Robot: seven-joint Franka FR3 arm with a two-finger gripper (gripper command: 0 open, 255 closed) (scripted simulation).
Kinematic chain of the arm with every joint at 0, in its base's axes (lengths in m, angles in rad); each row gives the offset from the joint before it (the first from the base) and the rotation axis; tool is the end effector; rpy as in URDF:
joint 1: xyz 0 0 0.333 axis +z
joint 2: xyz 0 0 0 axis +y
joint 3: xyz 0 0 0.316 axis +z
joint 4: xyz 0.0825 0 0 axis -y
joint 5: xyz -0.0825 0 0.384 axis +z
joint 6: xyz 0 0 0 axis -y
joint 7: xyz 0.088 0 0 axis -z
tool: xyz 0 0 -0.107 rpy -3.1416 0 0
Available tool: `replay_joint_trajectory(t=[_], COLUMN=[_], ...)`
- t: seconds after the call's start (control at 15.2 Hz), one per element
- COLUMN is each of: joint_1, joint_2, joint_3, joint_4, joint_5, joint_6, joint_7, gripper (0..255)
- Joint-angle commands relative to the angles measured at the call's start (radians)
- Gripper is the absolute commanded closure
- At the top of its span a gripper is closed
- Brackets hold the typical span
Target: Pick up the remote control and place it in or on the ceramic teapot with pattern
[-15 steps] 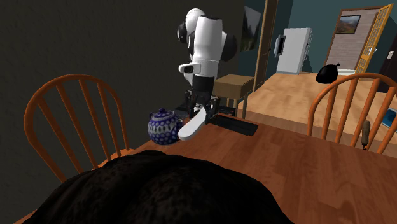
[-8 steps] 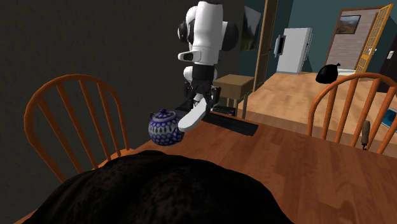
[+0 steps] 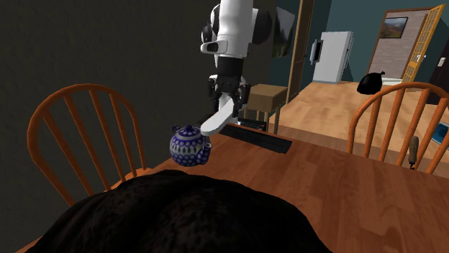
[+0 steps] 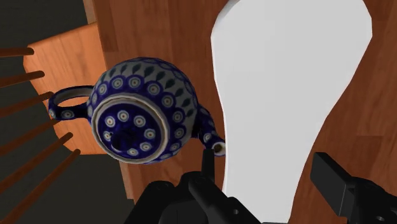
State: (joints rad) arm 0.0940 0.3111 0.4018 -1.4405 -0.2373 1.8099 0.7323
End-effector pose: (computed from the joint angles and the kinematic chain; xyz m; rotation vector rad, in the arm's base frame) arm 0.6041 0.2639 0.5329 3.0723 -0.3271 0.2060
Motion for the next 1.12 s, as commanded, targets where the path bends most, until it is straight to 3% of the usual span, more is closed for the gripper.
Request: replay_joint_trajectory(t=[0.0,0.13,0.86,1.06], joint_1=[0.004,0.007,-0.182,-0.190], joint_2=[0.003,0.006,-0.127,-0.132], joint_3=[0.001,0.002,-0.075,-0.079], joint_4=[0.032,0.062,-0.091,-0.123], joint_5=[0.000,0.000,0.088,0.090], joint_6=[-0.030,-0.056,0.004,0.033], joint_7=[-0.003,-0.006,-0.262,-0.269], gripper=[255,255,255,255])
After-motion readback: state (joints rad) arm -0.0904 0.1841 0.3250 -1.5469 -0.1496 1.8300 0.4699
